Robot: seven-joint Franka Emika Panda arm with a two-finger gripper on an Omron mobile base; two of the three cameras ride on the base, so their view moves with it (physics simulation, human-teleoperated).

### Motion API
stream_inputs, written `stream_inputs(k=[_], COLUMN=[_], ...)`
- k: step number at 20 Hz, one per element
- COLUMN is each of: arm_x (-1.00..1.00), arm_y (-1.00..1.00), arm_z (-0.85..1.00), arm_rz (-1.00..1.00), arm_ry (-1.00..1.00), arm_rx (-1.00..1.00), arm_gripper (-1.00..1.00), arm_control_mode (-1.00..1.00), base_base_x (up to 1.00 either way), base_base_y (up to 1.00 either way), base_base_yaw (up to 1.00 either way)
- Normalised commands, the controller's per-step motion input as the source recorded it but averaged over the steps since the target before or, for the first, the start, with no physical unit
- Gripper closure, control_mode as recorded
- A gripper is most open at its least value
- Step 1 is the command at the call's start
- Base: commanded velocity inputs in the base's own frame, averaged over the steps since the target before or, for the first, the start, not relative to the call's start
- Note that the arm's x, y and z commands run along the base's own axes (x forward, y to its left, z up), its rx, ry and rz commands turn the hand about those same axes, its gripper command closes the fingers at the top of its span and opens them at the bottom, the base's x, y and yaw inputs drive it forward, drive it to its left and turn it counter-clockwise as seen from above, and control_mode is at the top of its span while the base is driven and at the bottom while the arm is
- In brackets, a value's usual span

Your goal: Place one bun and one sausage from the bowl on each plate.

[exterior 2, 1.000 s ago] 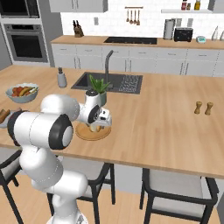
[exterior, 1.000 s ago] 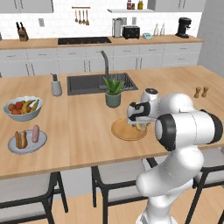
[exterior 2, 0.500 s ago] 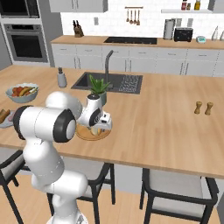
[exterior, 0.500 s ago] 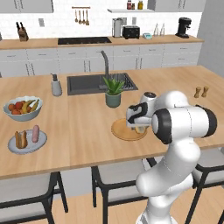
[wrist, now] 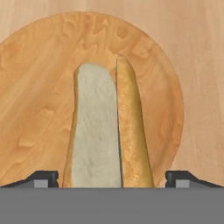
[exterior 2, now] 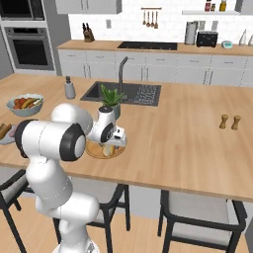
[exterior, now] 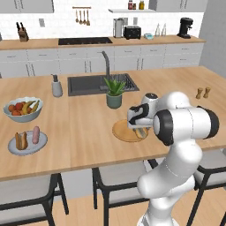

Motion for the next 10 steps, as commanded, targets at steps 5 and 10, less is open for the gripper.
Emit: stream_inputs(k=[5, 10], arm_x=[-0.1, -0.53], arm_y=[0.0, 0.0], arm_z=[0.34, 0.72], arm_rz=[0.0, 0.0], arm_ry=[0.0, 0.0], arm_rx=[0.0, 0.0], arm_gripper=[-1.0, -1.0], arm_control_mode=[-1.0, -1.0], base_base_x=[0.0, 0.0], base_base_y=[0.0, 0.0], base_base_yaw=[0.0, 0.0])
